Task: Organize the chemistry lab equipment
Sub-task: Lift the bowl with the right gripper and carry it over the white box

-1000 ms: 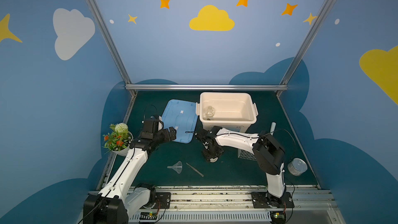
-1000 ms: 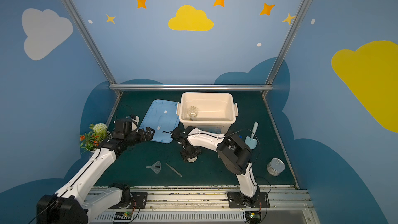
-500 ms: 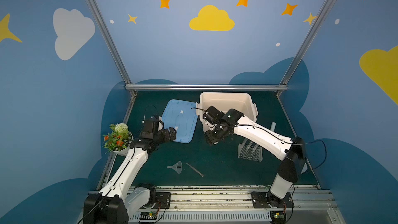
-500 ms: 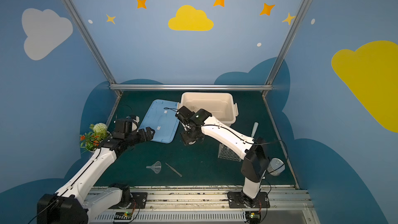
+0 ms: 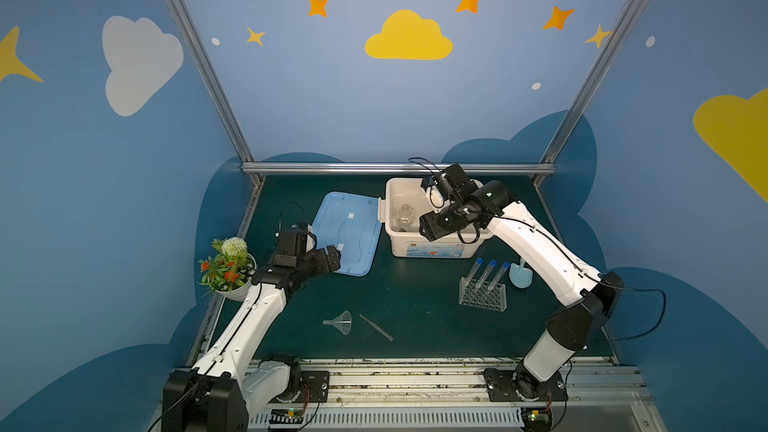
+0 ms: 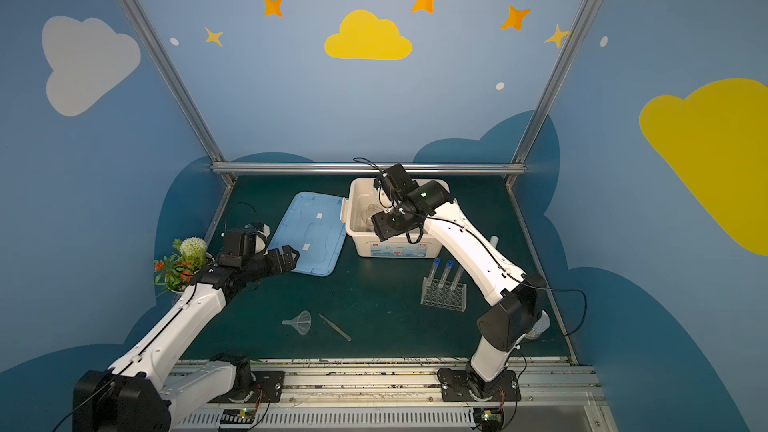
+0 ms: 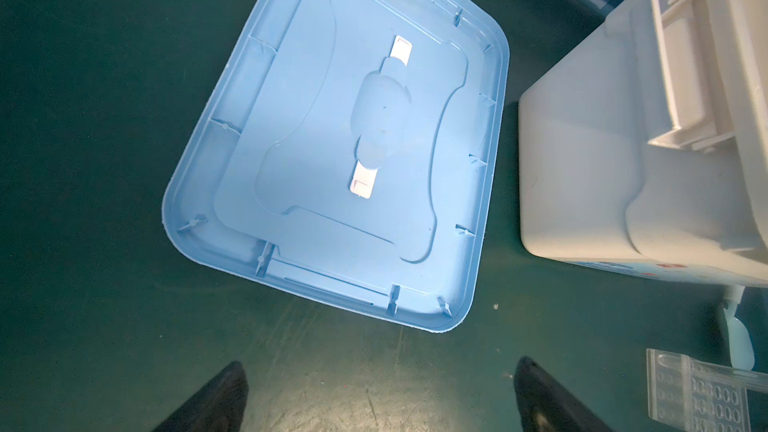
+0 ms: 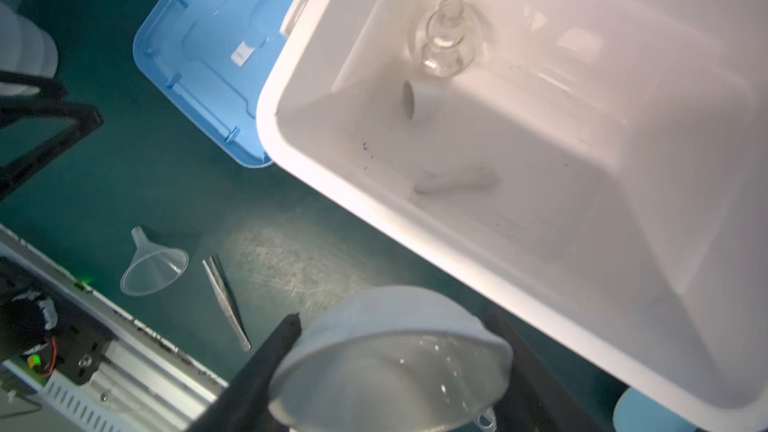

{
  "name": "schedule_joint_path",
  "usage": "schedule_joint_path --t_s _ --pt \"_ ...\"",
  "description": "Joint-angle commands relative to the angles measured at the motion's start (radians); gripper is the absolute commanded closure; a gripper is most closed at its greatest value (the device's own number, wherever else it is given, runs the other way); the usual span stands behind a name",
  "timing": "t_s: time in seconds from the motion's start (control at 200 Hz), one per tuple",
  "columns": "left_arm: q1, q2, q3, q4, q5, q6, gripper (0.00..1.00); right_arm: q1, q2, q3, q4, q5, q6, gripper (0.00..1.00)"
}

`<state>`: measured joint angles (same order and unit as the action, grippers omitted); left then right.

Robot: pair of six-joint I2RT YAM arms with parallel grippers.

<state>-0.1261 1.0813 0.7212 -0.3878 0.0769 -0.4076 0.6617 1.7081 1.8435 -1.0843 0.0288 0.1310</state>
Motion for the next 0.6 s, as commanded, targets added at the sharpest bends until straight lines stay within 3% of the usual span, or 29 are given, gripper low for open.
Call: schedule_joint_path --t_s 0.0,0.345,0.596 --pt "0.0 0.009 -0.001 -0.009 0.005 0.01 0.0 -0.065 0.063 0.058 0.028 -0.021 -0.051 0.51" --pt "0.0 -0.004 0.005 -0.032 -0.018 0.014 0.0 -0.217 0.346 0.26 0.017 -0.071 -0.081 0.52" --pt "-0.004 -0.006 0.0 -0.041 -0.017 0.007 0.0 -0.246 0.528 0.416 -0.018 -0.109 -0.065 0.52"
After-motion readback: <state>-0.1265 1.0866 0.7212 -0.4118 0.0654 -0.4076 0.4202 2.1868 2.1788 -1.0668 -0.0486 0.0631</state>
